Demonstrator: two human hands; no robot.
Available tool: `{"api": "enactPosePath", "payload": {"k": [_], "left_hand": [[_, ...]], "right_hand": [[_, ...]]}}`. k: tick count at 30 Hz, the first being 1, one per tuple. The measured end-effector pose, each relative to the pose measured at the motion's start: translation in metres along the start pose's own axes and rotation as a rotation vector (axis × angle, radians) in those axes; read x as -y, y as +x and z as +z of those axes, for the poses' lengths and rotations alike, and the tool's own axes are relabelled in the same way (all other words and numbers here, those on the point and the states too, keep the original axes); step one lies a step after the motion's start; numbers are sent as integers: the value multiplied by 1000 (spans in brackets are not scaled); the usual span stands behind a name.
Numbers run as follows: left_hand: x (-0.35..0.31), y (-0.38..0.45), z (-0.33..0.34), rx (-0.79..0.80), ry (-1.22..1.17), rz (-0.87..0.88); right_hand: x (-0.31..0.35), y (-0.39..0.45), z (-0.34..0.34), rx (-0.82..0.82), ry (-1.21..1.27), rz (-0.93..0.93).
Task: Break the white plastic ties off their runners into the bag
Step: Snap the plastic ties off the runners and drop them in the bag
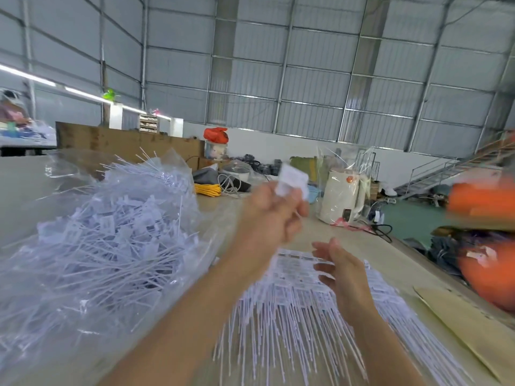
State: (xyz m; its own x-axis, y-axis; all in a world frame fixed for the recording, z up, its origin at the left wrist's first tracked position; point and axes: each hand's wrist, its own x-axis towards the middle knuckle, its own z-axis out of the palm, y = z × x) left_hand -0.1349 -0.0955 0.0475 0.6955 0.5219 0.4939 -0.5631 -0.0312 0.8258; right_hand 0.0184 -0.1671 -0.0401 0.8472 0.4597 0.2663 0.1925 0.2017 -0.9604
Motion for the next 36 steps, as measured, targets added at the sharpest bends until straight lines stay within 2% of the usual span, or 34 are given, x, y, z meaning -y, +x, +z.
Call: {"api": "enactPosePath", "payload": {"k": [3,4,6,7,9,12,17,19,21,22,23,25,26,27,28,30,31,33,35,36], "left_hand": [[-64,-6,-29,-161,359,370],[-79,-6,-46,-229,531,438],[-93,-3,-85,-350,951,446],[-93,-2,-104,-383,1147,385],[-81,1,-133,-370,1355,154],[-45,1,-160,-123,1461,-165],[-4,5,-162,144,1766,-276],[-2,8,-157,158,1808,-336],[-8,8,-146,98,1906,-347],[-12,7,-138,27,1960,-261],[-15,5,-128,-61,1943,-74],[-16,-2,-99,-169,1614,415],[-14,-5,-82,-129,1404,544],[-9,-6,-66,-16,1224,555],[0,-5,-51,114,1107,472],[34,6,-33,313,1078,154],[55,15,-31,350,1171,8],[93,32,-44,353,1502,-221],[119,38,-64,376,1846,-339],[129,39,-73,362,1922,-332]], "right_hand": [[-4,-3,3,-16,-29,1],[-4,-3,3,-18,-37,-14],[-4,-3,5,-25,-47,-46],[-5,-2,6,-28,-55,-60],[-6,-2,7,-25,-75,-76],[-9,-2,8,-21,-111,-77],[-12,-1,6,-18,-131,-100],[-14,1,5,-20,-163,-117],[-16,4,5,-20,-226,-147],[-18,6,5,-16,-268,-169],[-21,8,6,-5,-328,-199],[-28,11,6,44,-506,-254],[-32,12,6,80,-641,-260],[-36,12,5,120,-793,-255],[-41,13,3,161,-939,-256],[-49,14,-1,221,-1112,-246],[-51,13,-3,233,-1163,-228],[-52,13,-8,267,-1240,-176],[-54,15,-8,301,-1300,-129],[-55,17,-7,311,-1328,-108]]}}
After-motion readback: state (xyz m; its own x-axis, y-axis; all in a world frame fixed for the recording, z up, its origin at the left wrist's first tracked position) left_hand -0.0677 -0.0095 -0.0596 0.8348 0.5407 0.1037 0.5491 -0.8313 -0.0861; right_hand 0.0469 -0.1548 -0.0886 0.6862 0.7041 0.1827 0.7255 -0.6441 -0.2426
